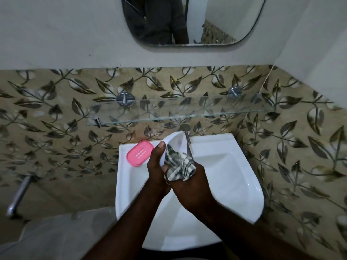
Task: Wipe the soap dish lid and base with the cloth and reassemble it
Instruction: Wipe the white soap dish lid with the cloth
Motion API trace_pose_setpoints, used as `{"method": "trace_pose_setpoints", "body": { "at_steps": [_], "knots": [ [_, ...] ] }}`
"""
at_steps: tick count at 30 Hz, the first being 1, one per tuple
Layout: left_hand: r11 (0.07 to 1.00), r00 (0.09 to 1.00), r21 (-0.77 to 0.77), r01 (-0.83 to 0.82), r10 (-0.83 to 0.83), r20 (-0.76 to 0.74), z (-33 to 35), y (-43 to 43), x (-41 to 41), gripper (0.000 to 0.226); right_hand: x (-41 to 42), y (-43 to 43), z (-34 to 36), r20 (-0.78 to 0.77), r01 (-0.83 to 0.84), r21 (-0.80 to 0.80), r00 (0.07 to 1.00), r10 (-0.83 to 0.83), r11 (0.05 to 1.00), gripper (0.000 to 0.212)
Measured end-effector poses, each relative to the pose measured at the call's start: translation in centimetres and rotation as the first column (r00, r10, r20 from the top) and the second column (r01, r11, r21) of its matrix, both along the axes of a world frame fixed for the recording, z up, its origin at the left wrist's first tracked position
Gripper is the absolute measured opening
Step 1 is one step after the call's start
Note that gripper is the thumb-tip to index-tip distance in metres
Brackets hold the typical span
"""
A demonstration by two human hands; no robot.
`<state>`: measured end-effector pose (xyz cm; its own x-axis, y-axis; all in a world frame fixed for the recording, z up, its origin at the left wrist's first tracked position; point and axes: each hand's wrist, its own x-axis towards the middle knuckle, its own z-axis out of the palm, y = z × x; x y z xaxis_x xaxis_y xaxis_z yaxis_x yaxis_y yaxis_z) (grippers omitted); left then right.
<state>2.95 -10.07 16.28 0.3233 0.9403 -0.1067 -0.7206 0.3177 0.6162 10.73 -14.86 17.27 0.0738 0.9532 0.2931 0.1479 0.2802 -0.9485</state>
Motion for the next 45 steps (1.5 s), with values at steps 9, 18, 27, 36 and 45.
{"method": "trace_pose_setpoints", "body": {
  "at_steps": [9,18,27,36,45],
  "knots": [
    [0.996,0.998,-0.082,-0.031,0.027,-0.051,2.4,0.6,-1.0,0.053,5.1,2.9,0.4,0.774,-0.184,0.19,0.632,-0.032,0.964,0.043],
    [0.989,0.998,-0.145,-0.029,0.036,0.045,3.8,0.4,-0.9,0.044,3.2,1.5,0.8,0.679,-0.238,0.28,0.734,-0.016,0.93,0.047],
    [0.99,0.994,-0.09,-0.105,0.106,0.005,3.6,0.5,0.5,0.043,2.2,0.4,2.7,0.54,0.069,0.054,0.837,-0.087,0.996,0.023],
    [0.988,0.998,-0.145,-0.061,0.059,-0.02,3.2,1.1,-0.6,0.041,6.5,3.3,-1.3,0.809,-0.207,0.168,0.587,-0.015,0.964,0.05],
    [0.991,0.992,-0.099,-0.092,0.082,-0.096,3.3,0.5,-0.1,0.054,1.4,0.8,0.7,0.57,-0.101,0.315,0.815,-0.103,0.944,0.035]
  ]
}}
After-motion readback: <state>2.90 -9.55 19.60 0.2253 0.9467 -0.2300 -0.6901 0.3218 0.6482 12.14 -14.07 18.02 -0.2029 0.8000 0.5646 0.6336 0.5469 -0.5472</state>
